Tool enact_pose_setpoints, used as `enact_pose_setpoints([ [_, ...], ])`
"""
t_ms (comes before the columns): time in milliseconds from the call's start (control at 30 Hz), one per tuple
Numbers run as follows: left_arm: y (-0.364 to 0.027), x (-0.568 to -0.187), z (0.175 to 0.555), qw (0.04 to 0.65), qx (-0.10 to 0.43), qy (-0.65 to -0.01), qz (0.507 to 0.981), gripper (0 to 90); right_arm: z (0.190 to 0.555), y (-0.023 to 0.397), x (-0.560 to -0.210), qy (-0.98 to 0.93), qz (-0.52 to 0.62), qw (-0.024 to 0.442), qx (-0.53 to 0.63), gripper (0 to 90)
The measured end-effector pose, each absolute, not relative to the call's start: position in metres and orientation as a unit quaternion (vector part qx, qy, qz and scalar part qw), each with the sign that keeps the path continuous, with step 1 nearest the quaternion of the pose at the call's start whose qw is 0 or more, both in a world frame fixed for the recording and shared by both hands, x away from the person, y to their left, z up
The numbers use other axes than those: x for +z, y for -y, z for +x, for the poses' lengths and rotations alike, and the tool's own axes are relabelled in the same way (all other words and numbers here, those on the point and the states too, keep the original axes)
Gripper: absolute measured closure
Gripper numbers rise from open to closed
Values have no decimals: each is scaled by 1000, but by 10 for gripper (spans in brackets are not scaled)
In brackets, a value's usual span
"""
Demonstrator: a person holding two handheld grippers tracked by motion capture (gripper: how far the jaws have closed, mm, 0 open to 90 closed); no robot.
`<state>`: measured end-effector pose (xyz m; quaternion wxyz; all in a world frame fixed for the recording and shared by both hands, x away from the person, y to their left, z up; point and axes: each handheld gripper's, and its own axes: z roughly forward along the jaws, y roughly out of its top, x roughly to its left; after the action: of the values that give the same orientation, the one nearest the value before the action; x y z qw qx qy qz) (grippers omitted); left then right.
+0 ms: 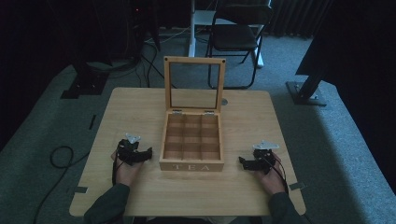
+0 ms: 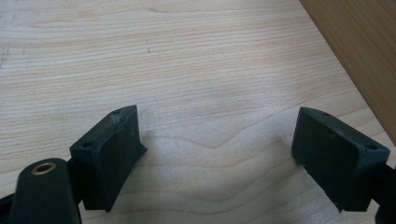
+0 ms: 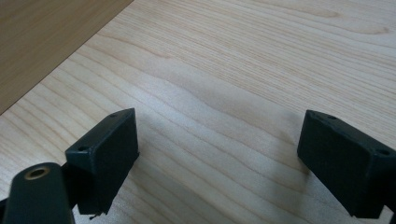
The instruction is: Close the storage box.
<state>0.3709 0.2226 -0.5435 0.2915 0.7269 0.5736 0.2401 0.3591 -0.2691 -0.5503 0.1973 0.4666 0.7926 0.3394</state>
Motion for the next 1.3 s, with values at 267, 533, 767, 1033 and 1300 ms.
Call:
enact_pose_setpoints([
  [267,-223,-544,371,293,237,-568,732,141,358,269,-550,-791,468,198,340,128],
  [533,-229,-537,376,283,224,-584,727,268,358,269,-550,-791,469,198,340,128],
  [767,-234,-524,383,294,222,-585,723,311,357,269,-550,-791,469,198,340,128],
  [1033,-236,-512,388,308,221,-577,724,312,358,269,-550,-791,469,198,340,128],
  [1300,-241,-494,393,323,225,-570,721,312,357,269,-550,-791,469,198,340,128],
])
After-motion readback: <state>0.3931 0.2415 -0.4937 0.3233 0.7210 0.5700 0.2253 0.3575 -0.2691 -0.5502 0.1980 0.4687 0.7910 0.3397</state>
